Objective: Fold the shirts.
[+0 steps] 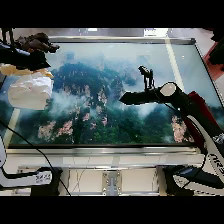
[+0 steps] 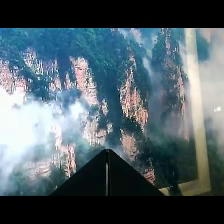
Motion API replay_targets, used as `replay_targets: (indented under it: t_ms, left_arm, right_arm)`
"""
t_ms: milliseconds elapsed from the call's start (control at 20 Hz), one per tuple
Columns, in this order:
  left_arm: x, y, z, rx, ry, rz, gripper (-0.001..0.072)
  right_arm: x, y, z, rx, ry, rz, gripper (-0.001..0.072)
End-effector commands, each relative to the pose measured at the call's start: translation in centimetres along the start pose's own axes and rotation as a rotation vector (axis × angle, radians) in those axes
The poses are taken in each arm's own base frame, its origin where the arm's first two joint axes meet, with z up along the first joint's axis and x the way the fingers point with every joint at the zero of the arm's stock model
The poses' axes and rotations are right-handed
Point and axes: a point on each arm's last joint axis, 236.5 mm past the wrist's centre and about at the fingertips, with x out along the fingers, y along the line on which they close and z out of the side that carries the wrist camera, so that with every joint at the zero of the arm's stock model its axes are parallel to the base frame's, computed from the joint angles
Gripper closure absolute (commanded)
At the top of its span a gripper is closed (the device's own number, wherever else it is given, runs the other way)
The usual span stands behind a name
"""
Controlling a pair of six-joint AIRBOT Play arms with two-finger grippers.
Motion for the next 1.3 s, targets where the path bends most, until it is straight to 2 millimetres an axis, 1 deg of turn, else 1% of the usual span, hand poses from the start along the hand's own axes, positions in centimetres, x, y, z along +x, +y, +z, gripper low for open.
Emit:
replay_targets:
  t_ms: [0,50,100,150,250,350,450,500,550,600,700,750,800,850,900,950,1000,1050,1150,1250]
  left_arm:
    - [0.0,-0.3,0.8,-0.003,-0.032,-0.012,0.0692]
    - [0.0,-0.1,1.5,-0.002,-0.062,-0.004,0.0692]
    - [-0.1,0.6,2.7,0.003,-0.113,0.024,0.0692]
    - [-0.3,0.8,4.0,0.004,-0.169,0.035,0.0692]
    - [-0.7,1.3,5.7,0.01,-0.244,0.057,0.0692]
    - [-1.2,2.8,7.3,0.03,-0.314,0.122,0.0692]
    - [-1.5,4.5,7.8,0.057,-0.33,0.199,0.0692]
    - [-1.6,5.9,8.0,0.077,-0.334,0.258,0.0693]
    - [-1.3,7.2,7.8,0.074,-0.32,0.305,0.0693]
    - [-0.5,8.6,7.2,0.06,-0.285,0.345,0.0692]
    - [2.3,12.0,5.5,0.052,-0.187,0.425,0.0693]
    - [4.2,14.2,4.7,0.017,-0.146,0.471,0.0693]
    - [6.2,15.8,3.7,-0.033,-0.105,0.495,0.0693]
    - [8.2,16.8,2.6,-0.088,-0.066,0.494,0.0692]
    - [10.0,17.4,1.0,-0.13,-0.007,0.49,0.0693]
    - [11.5,18.2,0.0,-0.136,0.032,0.495,0.0693]
    - [12.5,19.1,-0.4,-0.14,0.045,0.51,0.0693]
    - [13.4,19.6,-0.6,-0.13,0.051,0.513,0.0693]
    - [14.2,20.0,-0.8,-0.088,0.063,0.511,0.0692]
    - [14.3,20.5,0.3,-0.031,0.03,0.527,0.0692]
  right_arm:
    - [0.0,-0.9,0.9,-0.025,-0.04,-0.04,0.0306]
    - [-0.1,-1.4,1.2,-0.039,-0.051,-0.062,0.0306]
    - [-0.1,-2.0,1.3,-0.058,-0.052,-0.084,0.0306]
    - [-0.2,-2.6,1.3,-0.082,-0.049,-0.111,0.0306]
    - [-0.3,-3.7,1.1,-0.125,-0.035,-0.157,0.0306]
    - [-0.5,-4.7,1.2,-0.166,-0.033,-0.203,0.0306]
    - [-0.7,-5.8,1.3,-0.21,-0.028,-0.251,0.0307]
    - [-0.8,-6.2,1.4,-0.227,-0.031,-0.269,0.0307]
    - [-0.9,-6.5,1.6,-0.24,-0.037,-0.283,0.0307]
    - [-1.0,-6.6,1.9,-0.248,-0.044,-0.292,0.0307]
    - [-1.0,-6.8,2.4,-0.25,-0.067,-0.299,0.0307]
    - [-1.0,-6.8,2.7,-0.251,-0.08,-0.301,0.0307]
    - [-1.0,-6.8,2.9,-0.251,-0.086,-0.302,0.0307]
    - [-1.0,-6.8,2.8,-0.252,-0.084,-0.302,0.0306]
    - [-1.0,-6.8,2.8,-0.252,-0.084,-0.302,0.0307]
    - [-1.0,-6.8,2.8,-0.252,-0.084,-0.302,0.0307]
    - [-1.0,-6.8,2.8,-0.253,-0.084,-0.302,0.0306]
    - [-1.0,-6.9,2.8,-0.257,-0.082,-0.306,0.0307]
    - [-1.0,-6.9,2.8,-0.257,-0.083,-0.306,0.0306]
    - [-1.0,-6.9,2.8,-0.257,-0.083,-0.307,0.0307]
